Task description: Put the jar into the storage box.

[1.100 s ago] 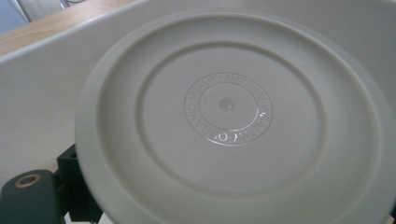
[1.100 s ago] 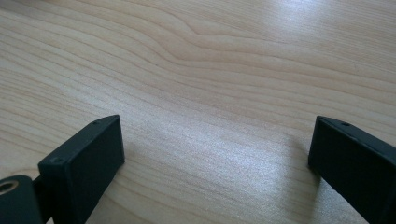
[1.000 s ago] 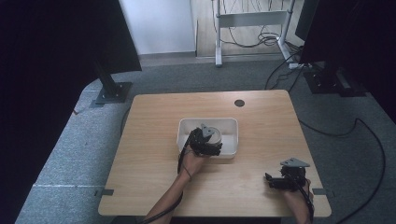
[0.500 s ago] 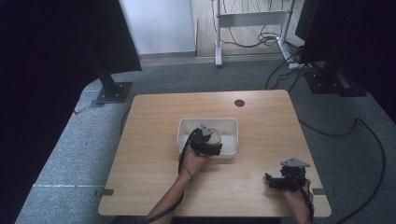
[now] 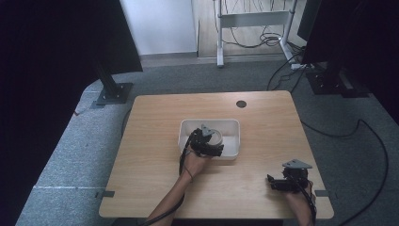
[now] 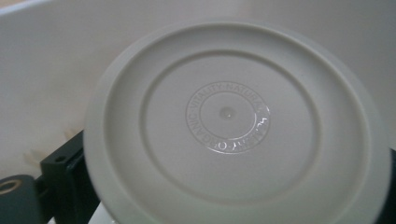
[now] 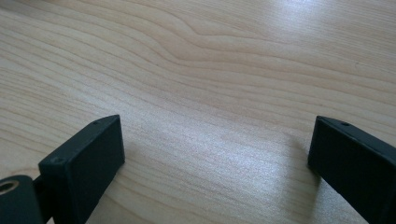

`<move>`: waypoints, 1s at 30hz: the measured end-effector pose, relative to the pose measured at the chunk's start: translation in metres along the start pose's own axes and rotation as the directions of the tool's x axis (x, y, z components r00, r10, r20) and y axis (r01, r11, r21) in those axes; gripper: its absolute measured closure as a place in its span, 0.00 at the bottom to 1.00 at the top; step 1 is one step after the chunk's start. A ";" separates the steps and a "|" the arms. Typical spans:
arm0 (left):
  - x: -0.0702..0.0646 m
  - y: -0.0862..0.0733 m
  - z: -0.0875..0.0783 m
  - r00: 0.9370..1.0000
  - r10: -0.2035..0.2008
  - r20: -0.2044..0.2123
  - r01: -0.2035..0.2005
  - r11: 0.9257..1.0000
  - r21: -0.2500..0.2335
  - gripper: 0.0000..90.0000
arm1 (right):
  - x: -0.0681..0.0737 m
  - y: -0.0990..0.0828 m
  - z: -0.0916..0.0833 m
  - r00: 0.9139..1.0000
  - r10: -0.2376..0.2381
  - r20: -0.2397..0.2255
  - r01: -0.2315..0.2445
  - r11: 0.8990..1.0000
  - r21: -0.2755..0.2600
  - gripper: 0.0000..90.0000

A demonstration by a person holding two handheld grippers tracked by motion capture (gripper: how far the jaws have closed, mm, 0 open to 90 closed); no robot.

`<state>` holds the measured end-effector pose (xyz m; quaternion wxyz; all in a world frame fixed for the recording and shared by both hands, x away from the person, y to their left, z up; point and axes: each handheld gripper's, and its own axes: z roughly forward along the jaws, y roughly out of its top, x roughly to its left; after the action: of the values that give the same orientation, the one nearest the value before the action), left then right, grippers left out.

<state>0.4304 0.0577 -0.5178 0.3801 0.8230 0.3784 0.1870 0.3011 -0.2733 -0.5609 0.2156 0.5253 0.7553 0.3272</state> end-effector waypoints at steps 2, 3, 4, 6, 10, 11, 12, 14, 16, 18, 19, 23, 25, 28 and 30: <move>0.000 0.000 -0.002 1.000 0.000 0.001 0.000 1.000 -0.004 0.04 | 0.000 0.000 0.000 1.000 0.000 0.000 0.000 1.000 0.000 0.04; 0.000 0.000 -0.003 1.000 0.003 0.001 -0.003 1.000 -0.004 0.04 | 0.000 0.000 0.000 1.000 0.000 0.000 0.000 1.000 0.000 0.04; 0.000 0.001 -0.005 1.000 0.005 0.001 -0.005 1.000 -0.005 0.04 | 0.000 0.000 0.000 1.000 0.000 0.000 0.000 1.000 0.000 0.04; 0.000 0.001 -0.007 1.000 0.008 0.002 -0.008 1.000 -0.011 0.04 | 0.000 0.000 0.000 1.000 -0.001 0.000 0.001 1.000 0.000 0.04; -0.001 0.001 -0.012 1.000 0.016 0.004 -0.016 1.000 -0.017 0.04 | 0.000 0.000 0.000 1.000 -0.001 0.000 0.001 1.000 0.000 0.04; -0.001 0.001 -0.013 1.000 0.017 0.004 -0.017 1.000 -0.017 0.04 | 0.000 0.000 0.000 1.000 -0.001 0.000 0.001 1.000 0.000 0.04; -0.001 0.001 -0.014 1.000 0.021 0.004 -0.021 1.000 -0.018 0.04 | 0.000 0.000 0.000 1.000 -0.001 0.000 0.001 1.000 0.000 0.04; -0.001 0.000 -0.016 1.000 0.024 0.006 -0.024 0.999 -0.020 0.04 | 0.000 0.000 0.000 1.000 -0.001 0.000 0.001 1.000 0.000 0.04; 0.000 0.000 -0.018 1.000 0.027 0.008 -0.027 0.999 -0.022 0.04 | 0.000 0.000 0.000 1.000 -0.001 0.000 0.001 1.000 0.000 0.04; 0.000 -0.001 -0.021 0.999 0.030 0.017 -0.030 0.999 -0.025 0.04 | 0.000 0.000 0.000 1.000 -0.001 0.000 0.001 1.000 0.000 0.04; 0.000 -0.001 -0.022 0.999 0.029 0.021 -0.029 0.999 -0.027 0.04 | 0.000 0.000 0.000 1.000 0.000 0.000 0.000 1.000 0.000 0.04; -0.001 -0.002 -0.026 0.999 0.035 0.027 -0.034 0.999 -0.037 0.04 | 0.000 0.000 0.000 1.000 -0.001 0.000 0.001 1.000 0.000 0.04; -0.001 -0.002 -0.029 0.999 0.040 0.027 -0.039 0.998 -0.045 0.04 | 0.000 0.000 0.000 1.000 -0.001 0.000 0.001 1.000 0.000 0.04; -0.001 -0.003 -0.032 0.999 0.046 0.024 -0.044 0.997 -0.055 0.04 | 0.000 0.000 0.000 1.000 -0.001 0.000 0.001 1.000 0.000 0.04; -0.001 -0.004 -0.034 0.999 0.047 0.023 -0.045 0.997 -0.057 0.04 | 0.000 0.000 0.000 1.000 -0.001 0.000 0.001 1.000 0.000 0.04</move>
<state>0.4078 0.0755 -0.4996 0.4032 0.8226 0.3495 0.1964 0.3011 -0.2734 -0.5609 0.2156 0.5250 0.7555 0.3272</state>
